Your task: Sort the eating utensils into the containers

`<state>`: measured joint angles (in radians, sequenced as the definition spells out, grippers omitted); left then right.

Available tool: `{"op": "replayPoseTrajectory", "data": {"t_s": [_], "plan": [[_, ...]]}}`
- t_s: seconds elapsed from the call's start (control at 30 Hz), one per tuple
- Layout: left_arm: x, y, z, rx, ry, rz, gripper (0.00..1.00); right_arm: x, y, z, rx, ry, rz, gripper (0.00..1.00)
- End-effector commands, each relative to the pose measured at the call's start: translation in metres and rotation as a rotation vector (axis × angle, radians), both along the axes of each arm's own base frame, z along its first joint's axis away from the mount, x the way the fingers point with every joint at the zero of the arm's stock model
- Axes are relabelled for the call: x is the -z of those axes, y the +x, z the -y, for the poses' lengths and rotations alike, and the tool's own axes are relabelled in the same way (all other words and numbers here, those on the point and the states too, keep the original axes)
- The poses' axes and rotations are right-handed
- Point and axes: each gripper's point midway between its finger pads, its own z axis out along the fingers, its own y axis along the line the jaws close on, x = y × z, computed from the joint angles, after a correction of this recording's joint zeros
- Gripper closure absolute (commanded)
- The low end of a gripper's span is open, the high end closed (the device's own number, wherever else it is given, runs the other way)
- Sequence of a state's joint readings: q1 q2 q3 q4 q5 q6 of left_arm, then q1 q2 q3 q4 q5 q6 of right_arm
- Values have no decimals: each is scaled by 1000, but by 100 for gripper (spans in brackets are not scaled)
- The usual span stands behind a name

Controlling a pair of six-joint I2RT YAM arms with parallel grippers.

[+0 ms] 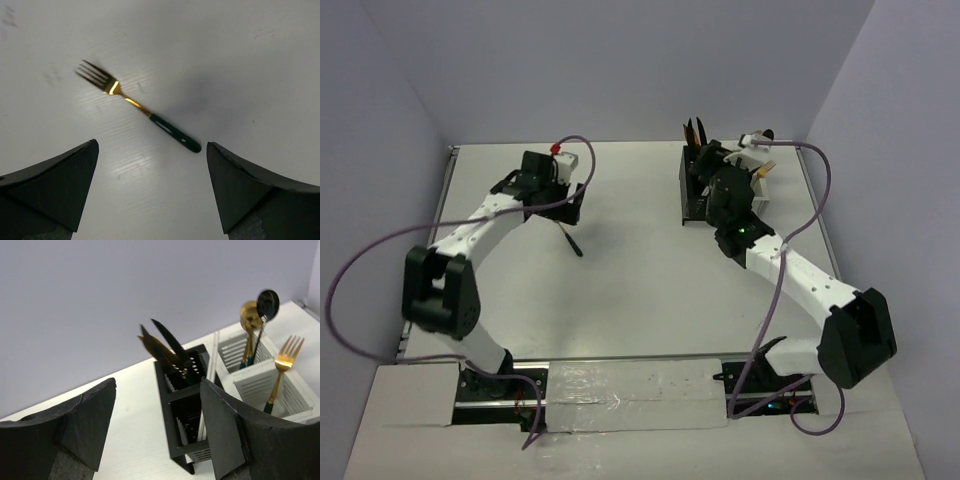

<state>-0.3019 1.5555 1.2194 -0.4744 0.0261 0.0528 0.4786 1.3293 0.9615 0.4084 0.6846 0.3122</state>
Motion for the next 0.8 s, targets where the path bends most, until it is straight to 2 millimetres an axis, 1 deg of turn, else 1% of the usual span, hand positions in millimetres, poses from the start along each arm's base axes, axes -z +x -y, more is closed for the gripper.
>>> {"op": "replayPoseTrajectory", "data": {"t_s": [0.0, 0.03, 0.07, 0.1, 0.13, 0.17, 0.2, 0.23, 0.27, 0.3, 0.33, 0.43, 0.47, 0.53, 0.57, 0.6, 0.63, 0.67, 0.7, 0.73, 0.77], "plan": [[53, -17, 4, -74, -5, -294, 1, 8, -25, -16, -46, -99, -42, 25], [58, -15, 5, -79, -4, -309, 1, 8, -29, -17, -44, -128, -40, 25], [71, -13, 6, -86, 4, -342, 1, 10, -36, -29, -74, -142, -42, 25], [71, -9, 8, -94, -2, -351, 1, 14, -40, -30, -81, -155, -49, 25], [83, -10, 8, -98, 10, -389, 1, 18, -43, -32, -83, -171, -66, 25], [87, -8, 8, -106, 21, -398, 1, 20, -45, -34, -91, -174, -73, 25], [91, -6, 6, -115, 36, -407, 1, 22, -49, -35, -96, -175, -78, 25], [105, -5, 1, -133, 71, -427, 1, 23, -51, -36, -99, -175, -76, 25], [112, -6, 0, -134, 78, -441, 2, 23, -52, -36, -102, -176, -72, 25], [118, -7, -1, -133, 86, -454, 5, 27, -56, -35, -107, -176, -72, 25], [131, -10, -2, -133, 99, -485, 7, 27, -57, -35, -111, -169, -65, 25], [145, -10, -1, -130, 104, -507, 13, 27, -62, -34, -120, -165, -57, 25], [146, -8, 0, -127, 100, -502, 14, 27, -64, -32, -115, -165, -55, 26], [148, -3, 0, -124, 103, -483, 23, 26, -65, -30, -115, -166, -50, 26], [149, -4, -1, -117, 108, -483, 27, 24, -67, -29, -114, -164, -47, 26], [150, -6, -2, -112, 110, -485, 38, 24, -68, -28, -114, -167, -48, 26], [149, -7, -4, -112, 113, -483, 43, 22, -69, -28, -114, -165, -46, 26], [154, -14, -8, -105, 123, -499, 49, 20, -70, -26, -114, -164, -40, 26], [153, -18, -10, -104, 125, -501, 60, 19, -71, -26, -117, -164, -38, 26], [154, -21, -13, -97, 132, -505, 67, 18, -73, -26, -118, -161, -34, 26], [159, -30, -17, -94, 140, -522, 74, 18, -74, -24, -119, -159, -29, 26]]}}
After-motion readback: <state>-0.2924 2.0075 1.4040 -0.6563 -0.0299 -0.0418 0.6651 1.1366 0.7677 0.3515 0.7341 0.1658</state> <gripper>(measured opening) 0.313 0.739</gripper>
